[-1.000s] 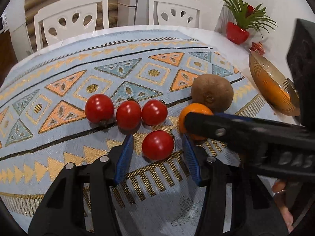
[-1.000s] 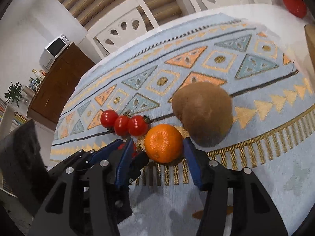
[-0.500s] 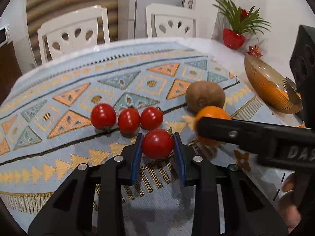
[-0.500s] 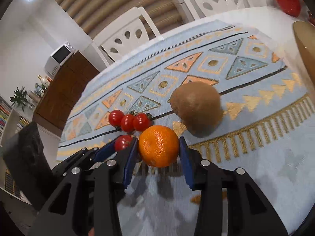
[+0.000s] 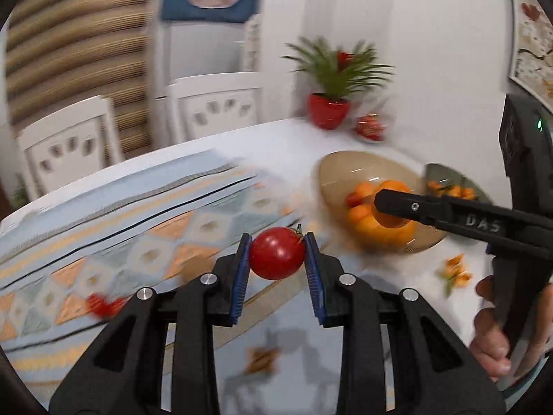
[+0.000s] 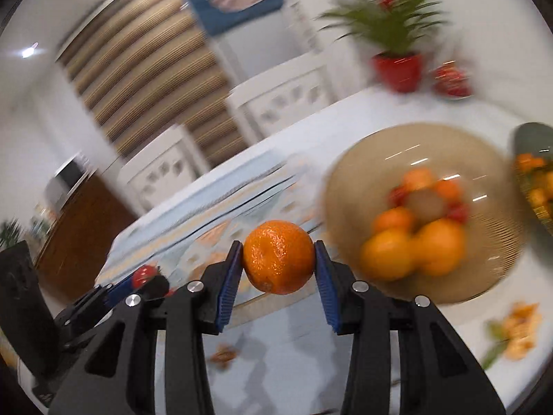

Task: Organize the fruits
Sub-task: 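Carry the tomato and tangerine into the amber bowl and open both tools, then return both tools to the remaining tomatoes and kiwi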

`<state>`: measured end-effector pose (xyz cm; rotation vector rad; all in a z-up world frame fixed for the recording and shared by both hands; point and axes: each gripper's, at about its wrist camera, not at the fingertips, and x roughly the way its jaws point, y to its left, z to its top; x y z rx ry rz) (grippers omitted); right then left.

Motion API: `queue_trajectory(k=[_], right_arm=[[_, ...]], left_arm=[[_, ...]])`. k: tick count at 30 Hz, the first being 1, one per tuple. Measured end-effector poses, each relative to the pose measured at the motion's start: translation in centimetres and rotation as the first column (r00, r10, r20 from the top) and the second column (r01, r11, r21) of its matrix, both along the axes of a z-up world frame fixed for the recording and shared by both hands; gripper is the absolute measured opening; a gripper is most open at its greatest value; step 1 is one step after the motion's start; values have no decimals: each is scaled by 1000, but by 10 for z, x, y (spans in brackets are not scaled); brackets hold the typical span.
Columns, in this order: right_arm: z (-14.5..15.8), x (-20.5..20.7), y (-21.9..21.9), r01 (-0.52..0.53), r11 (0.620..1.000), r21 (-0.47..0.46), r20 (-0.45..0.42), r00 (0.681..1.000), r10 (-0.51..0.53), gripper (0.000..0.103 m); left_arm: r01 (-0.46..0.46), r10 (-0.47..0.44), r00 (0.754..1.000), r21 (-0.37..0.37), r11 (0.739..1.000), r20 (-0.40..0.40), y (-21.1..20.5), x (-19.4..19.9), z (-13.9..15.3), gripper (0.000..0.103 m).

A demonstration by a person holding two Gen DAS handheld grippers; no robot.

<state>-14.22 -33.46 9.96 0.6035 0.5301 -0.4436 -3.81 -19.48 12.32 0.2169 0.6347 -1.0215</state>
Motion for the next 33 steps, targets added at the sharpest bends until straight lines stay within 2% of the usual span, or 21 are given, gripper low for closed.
queue_trajectory(k=[4,7,14,15,16,17,18,22,24,26,27,29,30,32,33], right_arm=[[-1,-32,-50,147,989,-15,-46,988,-148,41],[-15,-43,-85,233,972,-20,-124,964,-234,41],[-48,-54,-127,299,954,27,-200,937,-288,41],[-52,-55,-132,302,953,33,-204,935,-290,43],[-55,-56,-136,303,952,41,-202,936,-289,44],[-56,-56,-136,304,952,45,-200,936,-289,46],[-56,-57,-137,304,951,46,-198,936,-290,46],[-52,-63,-128,286,957,42,-175,945,-275,46],[-47,-57,-109,232,973,7,-155,961,-228,47],[-38,-44,-79,155,985,-81,-159,973,-166,62],[-34,-36,-60,108,987,-118,-154,980,-125,70],[-28,-20,-29,20,989,-146,-145,989,-41,70],[-27,-11,-15,-24,989,-149,-141,990,3,70],[-30,12,23,-128,981,-143,-139,984,108,70],[-35,22,43,-171,975,-143,-143,978,150,71]], left_arm=[[70,-71,994,-12,997,-88,-63,-3,-5,30],[105,-106,987,-13,994,-118,-102,-8,-15,30],[93,-88,980,21,995,-180,-154,-5,-40,30],[78,-72,981,26,997,-182,-158,-4,-43,36],[64,-58,982,27,998,-182,-158,-3,-44,46],[52,-47,982,23,998,-185,-157,-1,-44,70],[45,-42,982,12,999,-183,-155,0,-44,73],[64,-59,982,23,998,-177,-134,-1,-40,73],[64,-60,985,25,998,-163,-114,-3,-37,74],[33,-30,994,25,999,-106,-76,-10,-38,80],[-13,15,996,19,1000,-88,-48,-12,-41,85],[-76,78,990,29,997,-113,-12,-10,-50,86],[-134,139,982,51,990,-125,15,-6,-56,86],[-230,237,965,72,971,-115,53,1,-63,86],[-306,314,944,90,948,-97,81,6,-69,86]])
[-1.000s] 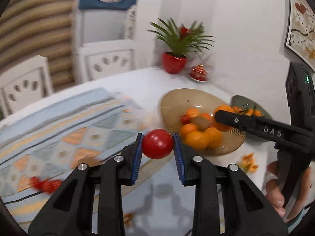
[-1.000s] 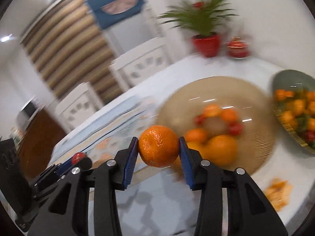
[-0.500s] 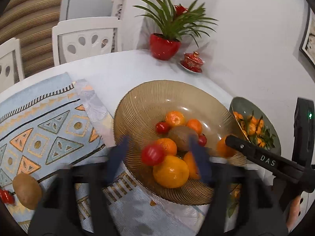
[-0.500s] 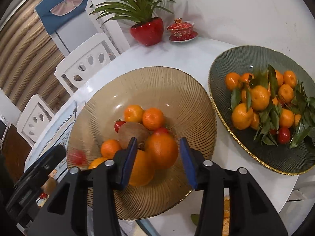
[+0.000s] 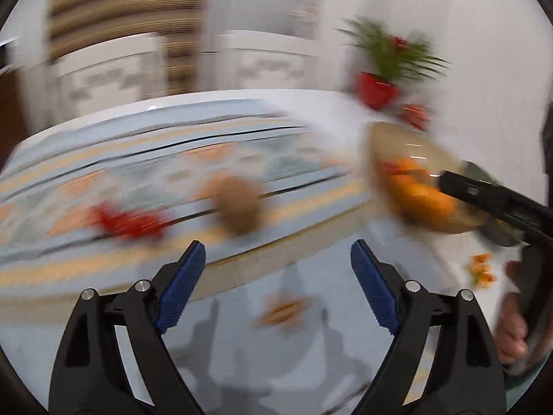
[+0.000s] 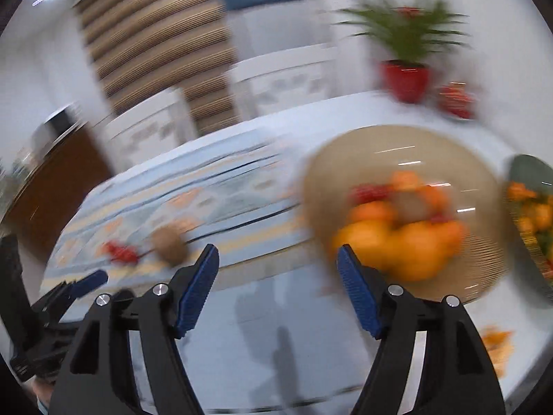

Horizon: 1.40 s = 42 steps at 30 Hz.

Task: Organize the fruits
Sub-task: 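Return both tools to the remaining tomatoes and kiwi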

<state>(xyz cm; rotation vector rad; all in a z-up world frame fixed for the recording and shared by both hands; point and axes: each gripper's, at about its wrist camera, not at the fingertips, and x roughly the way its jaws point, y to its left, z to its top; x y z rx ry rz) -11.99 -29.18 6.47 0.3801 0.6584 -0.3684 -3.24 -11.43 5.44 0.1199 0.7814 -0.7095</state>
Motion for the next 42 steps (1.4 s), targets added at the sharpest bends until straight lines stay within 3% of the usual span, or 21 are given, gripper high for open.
queue_trajectory(k=[2,4,7,10,13,17,20,25,30,36,42], right_arm=[[-15,19,35,-57,998,-19,-15,998,56,78],[-32,35,60,-103,994,-23,-34,994,103,79],[-51,52,84,-130,991,-43,-54,990,128,79],[-59,56,95,-105,987,-121,-97,991,93,81],[-62,51,88,-86,991,-100,-86,993,78,87],[-61,48,83,-60,994,-94,-78,996,53,88],[-63,53,83,-42,994,-102,-107,994,31,94],[-68,58,84,-36,994,-106,-142,990,21,94],[-64,52,92,-1,985,-172,-131,991,-22,98],[-64,57,113,-32,959,-282,-157,988,-14,98],[-58,46,117,22,945,-328,-97,994,-57,98]], left_arm=[[-123,123,992,3,992,-25,42,9,-10,86],[-233,233,972,-1,972,-41,78,17,-20,86],[-419,424,905,122,900,-23,108,32,-39,88],[-419,422,904,57,906,-74,120,37,-43,91],[-404,403,912,12,915,-69,122,36,-41,100],[-407,407,910,17,913,-80,124,37,-43,100],[-407,409,910,37,913,-70,118,34,-45,100],[-364,370,923,76,928,-105,114,36,-52,100],[-365,370,925,70,929,-92,114,33,-51,100],[-354,359,927,60,933,-108,115,34,-51,100],[-380,386,915,70,922,-116,116,36,-53,100]])
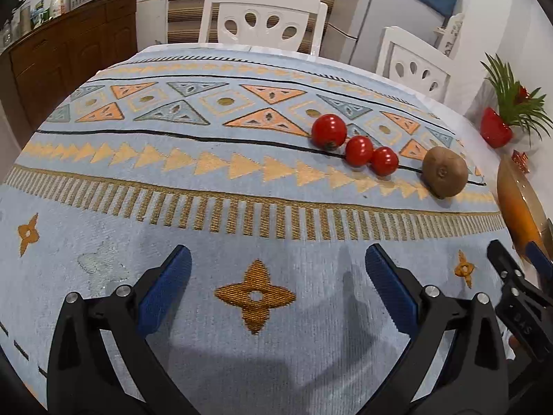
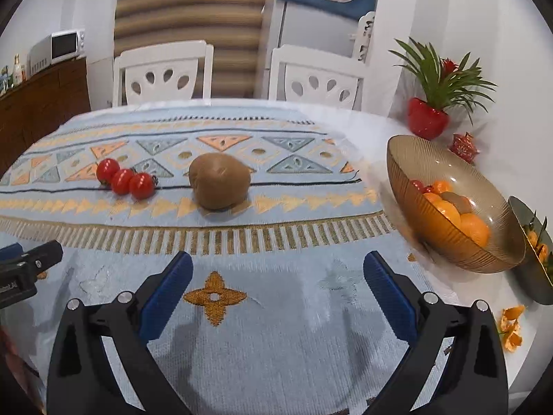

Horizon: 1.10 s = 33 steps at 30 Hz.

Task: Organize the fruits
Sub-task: 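Return both tools to the remaining tomatoes and kiwi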

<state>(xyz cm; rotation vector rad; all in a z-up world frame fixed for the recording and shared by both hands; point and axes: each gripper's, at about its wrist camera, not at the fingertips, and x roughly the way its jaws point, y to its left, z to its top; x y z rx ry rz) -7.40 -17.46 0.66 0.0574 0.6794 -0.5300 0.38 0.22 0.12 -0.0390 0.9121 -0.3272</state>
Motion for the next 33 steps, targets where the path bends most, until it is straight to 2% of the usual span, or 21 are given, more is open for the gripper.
queue_trajectory(k=[4,10,15,23,26,28,30,33], right_arm=[[1,-1,-2,-5,1000,9,5,1000,5,98],[2,-1,7,-21,999,-33,8,1000,21,98],[1,-1,3,-25,1000,-4,10,1000,25,98],[2,-3,3,-38,999,2,19,999,38,98],[2,-3,-2,-55,998,34,25,998,54,98],[2,-3,-8,-66,995,71,32,997,64,98],[1,-2,-15,-69,991,114,28,997,67,98],[1,-2,-18,-91,985,145,29,996,88,97]], left_arm=[[-14,14,1000,-2,1000,2,2,0,0,100],[-7,7,1000,-2,1000,10,1,-2,1,100],[6,-6,1000,5,1000,4,-1,-1,0,100],[45,-47,997,37,998,54,-9,-8,5,100],[52,-55,996,48,998,76,-10,-11,8,100],[71,-74,995,48,996,64,-12,-11,10,97],[114,-114,993,4,993,8,-11,-7,13,85],[161,-162,986,-61,985,-25,-7,0,26,79]])
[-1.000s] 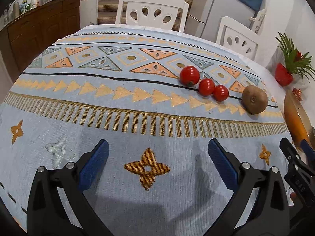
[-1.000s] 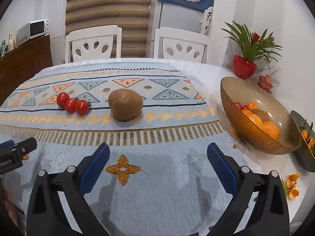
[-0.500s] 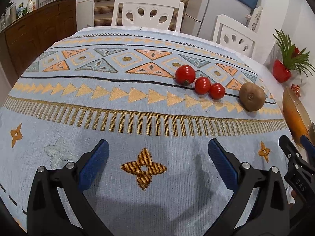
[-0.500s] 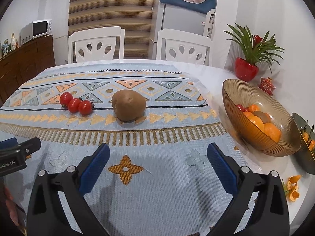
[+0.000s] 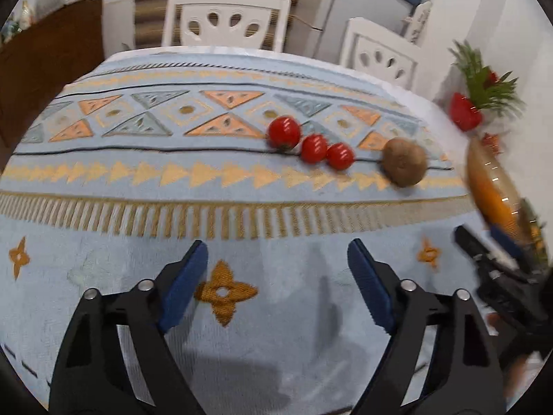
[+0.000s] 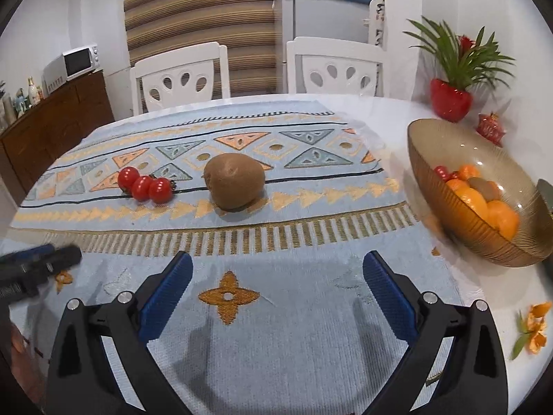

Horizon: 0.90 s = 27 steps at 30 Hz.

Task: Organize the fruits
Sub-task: 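Return both tools to the remaining tomatoes and kiwi, then grasp a red cherry tomato with the left tool while the right tool grasps the brown kiwi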

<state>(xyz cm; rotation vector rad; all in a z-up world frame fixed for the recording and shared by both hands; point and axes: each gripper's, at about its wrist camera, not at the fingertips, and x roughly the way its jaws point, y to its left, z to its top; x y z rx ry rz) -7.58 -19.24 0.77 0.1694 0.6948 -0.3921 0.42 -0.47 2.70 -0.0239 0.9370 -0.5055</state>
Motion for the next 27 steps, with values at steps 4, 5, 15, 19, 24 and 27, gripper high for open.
queue_trajectory(k=[4,5,15,19,24,27], right_arm=[[8,10,8,-64,998,-22,-54,997,63,84],[13,15,11,-81,996,-40,-77,994,77,84],[18,90,-21,-100,988,116,-94,989,111,86],[-7,110,-34,-76,970,233,-47,995,89,86],[-10,113,-32,-68,973,221,-44,996,79,90],[-14,116,-30,-64,976,208,-68,994,80,90]], left_arm=[[26,-26,999,-11,1000,-31,-2,29,17,64],[25,-26,999,-22,999,-42,-2,39,20,63],[-10,-9,991,-137,991,-135,-35,128,-11,63],[8,-30,990,-153,988,-141,-39,133,-24,59],[22,-44,990,-159,987,-137,-44,133,-27,58],[31,-44,994,-126,991,-99,-49,129,-27,56]])
